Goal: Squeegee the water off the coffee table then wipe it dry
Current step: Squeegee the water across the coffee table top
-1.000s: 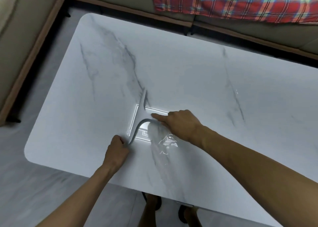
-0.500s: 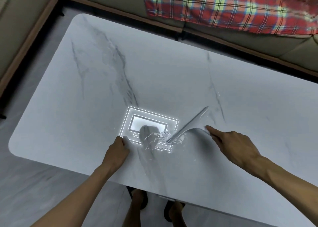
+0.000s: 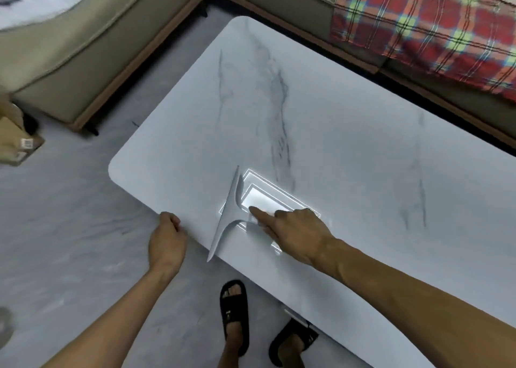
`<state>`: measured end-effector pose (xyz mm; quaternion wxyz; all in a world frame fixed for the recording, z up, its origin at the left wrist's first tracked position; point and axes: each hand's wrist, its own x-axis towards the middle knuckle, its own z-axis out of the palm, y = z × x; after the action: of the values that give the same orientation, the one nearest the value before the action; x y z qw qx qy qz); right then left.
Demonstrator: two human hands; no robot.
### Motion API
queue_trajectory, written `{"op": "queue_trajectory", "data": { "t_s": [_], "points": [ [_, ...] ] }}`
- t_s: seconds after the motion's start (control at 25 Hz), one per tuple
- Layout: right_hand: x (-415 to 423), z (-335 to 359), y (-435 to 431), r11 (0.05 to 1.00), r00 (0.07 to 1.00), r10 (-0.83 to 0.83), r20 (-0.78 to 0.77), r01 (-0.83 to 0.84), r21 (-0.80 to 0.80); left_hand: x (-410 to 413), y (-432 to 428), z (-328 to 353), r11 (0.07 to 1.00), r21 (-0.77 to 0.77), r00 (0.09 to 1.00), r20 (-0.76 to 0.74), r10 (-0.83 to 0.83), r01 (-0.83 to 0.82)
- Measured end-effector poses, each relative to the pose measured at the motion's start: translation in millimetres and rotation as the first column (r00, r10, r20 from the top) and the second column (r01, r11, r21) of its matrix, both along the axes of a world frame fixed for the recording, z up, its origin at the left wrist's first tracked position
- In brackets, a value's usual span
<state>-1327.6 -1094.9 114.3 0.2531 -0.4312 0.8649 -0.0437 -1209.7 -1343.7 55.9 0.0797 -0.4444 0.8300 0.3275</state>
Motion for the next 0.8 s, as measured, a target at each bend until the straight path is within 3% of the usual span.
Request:
{"op": "queue_trajectory", "data": {
  "t_s": [0.16,0.32,0.52,0.8],
  "points": [
    [18,-34,-88,0.985,0.985,0.173,-0.025,-0.172,0.031,6,-32,-15,0.998,0.052,0.997,0.068,-0.039,0.035],
    [17,-56,-112,0.993,0.993,0.105,-0.060,-0.101,0.060,1,-41,-31,0.978,0.143,0.979,0.117,-0.168,0.151],
    [22,-59,-26,0.979,0.981,-0.194,-0.021,0.195,0.061,-12,-18,-42,0.926,0.266,0.937,0.154,-0.314,0.267],
    [59,-26,151,0.818,0.846,-0.523,-0.105,0.532,0.218,-26,39,-50,0.818,0.295,0.772,0.284,-0.568,0.493]
  ]
}}
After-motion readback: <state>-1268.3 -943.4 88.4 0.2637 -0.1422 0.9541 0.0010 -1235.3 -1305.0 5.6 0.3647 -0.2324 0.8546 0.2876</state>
